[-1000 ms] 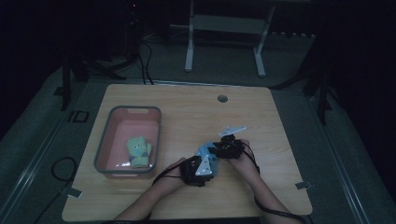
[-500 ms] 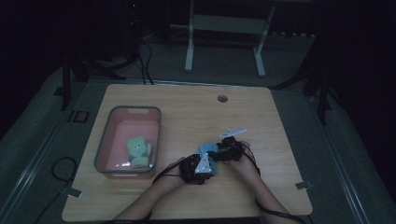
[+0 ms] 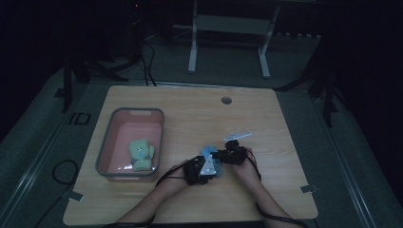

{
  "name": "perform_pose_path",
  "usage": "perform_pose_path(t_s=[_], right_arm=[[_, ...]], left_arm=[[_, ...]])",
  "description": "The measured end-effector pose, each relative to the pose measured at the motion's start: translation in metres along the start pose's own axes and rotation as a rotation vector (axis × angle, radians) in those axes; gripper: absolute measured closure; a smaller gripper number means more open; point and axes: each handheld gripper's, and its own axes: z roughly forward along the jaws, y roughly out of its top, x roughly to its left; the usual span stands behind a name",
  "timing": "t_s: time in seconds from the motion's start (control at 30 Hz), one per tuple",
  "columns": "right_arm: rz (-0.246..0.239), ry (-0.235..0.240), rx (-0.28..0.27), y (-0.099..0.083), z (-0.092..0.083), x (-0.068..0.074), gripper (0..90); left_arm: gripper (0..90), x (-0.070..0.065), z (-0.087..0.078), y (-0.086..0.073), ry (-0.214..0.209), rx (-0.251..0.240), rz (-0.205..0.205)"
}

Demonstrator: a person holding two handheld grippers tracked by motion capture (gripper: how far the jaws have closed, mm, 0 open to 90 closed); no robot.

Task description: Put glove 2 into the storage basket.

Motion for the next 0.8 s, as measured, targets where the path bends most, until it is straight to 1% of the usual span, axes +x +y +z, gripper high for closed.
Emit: perform_pose_path(t_s=[0.03,0.07,0.13,0.2,0.27,0.3,0.33,0.37,0.4,0.43,0.47,0.5,0.6,0.63,0.67,0.7,0.73,0.8], right_arm=[[0.006,0.010,-0.007,0.002,-0.001,0.000,81.4],[0.008,0.019,-0.010,0.004,-0.003,0.001,81.8],[0.004,0.026,-0.013,0.007,-0.005,0.002,81.9],[-0.026,0.030,-0.021,0.017,-0.009,0.009,81.9],[-0.037,0.032,-0.031,0.023,-0.012,0.013,81.9],[-0.038,0.033,-0.032,0.026,-0.013,0.014,81.9],[-0.037,0.041,-0.035,0.028,-0.014,0.014,81.9],[-0.038,0.041,-0.041,0.031,-0.015,0.015,81.9],[-0.042,0.045,-0.042,0.033,-0.017,0.017,81.9],[-0.042,0.045,-0.042,0.033,-0.017,0.017,81.9],[-0.049,0.052,-0.051,0.039,-0.020,0.020,81.9],[-0.052,0.060,-0.053,0.042,-0.021,0.021,81.9],[-0.050,0.088,-0.068,0.052,-0.023,0.026,82.0],[-0.051,0.091,-0.072,0.055,-0.024,0.027,82.0],[-0.051,0.095,-0.080,0.058,-0.024,0.029,82.0],[-0.056,0.098,-0.081,0.061,-0.024,0.031,82.0],[-0.062,0.096,-0.084,0.065,-0.024,0.034,82.0],[-0.076,0.097,-0.088,0.072,-0.024,0.039,82.0]], left_arm=[[75.3,0.000,0.000,0.000,0.000,0.000,0.000],[75.5,0.000,-0.003,0.002,0.003,0.009,0.014],[75.7,0.001,-0.005,0.003,0.001,0.005,0.011],[75.8,0.003,-0.015,0.006,0.011,0.001,0.016],[75.8,0.004,-0.023,0.009,0.023,0.001,0.020],[75.8,0.006,-0.027,0.010,0.022,0.005,0.018],[75.8,0.006,-0.032,0.011,0.033,0.003,0.025],[75.8,0.006,-0.032,0.011,0.033,0.003,0.025],[75.7,0.009,-0.041,0.014,0.032,0.007,0.029],[75.8,0.009,-0.041,0.014,0.032,0.007,0.029],[75.7,0.011,-0.050,0.016,0.039,0.008,0.033],[75.7,0.013,-0.055,0.016,0.041,0.013,0.041],[75.7,0.016,-0.067,0.017,0.049,0.018,0.035],[75.7,0.016,-0.067,0.017,0.049,0.018,0.035],[75.7,0.018,-0.074,0.018,0.061,0.021,0.037],[75.7,0.018,-0.074,0.018,0.061,0.021,0.037],[75.7,0.020,-0.081,0.018,0.072,0.023,0.035],[75.7,0.023,-0.088,0.017,0.080,0.030,0.037]])
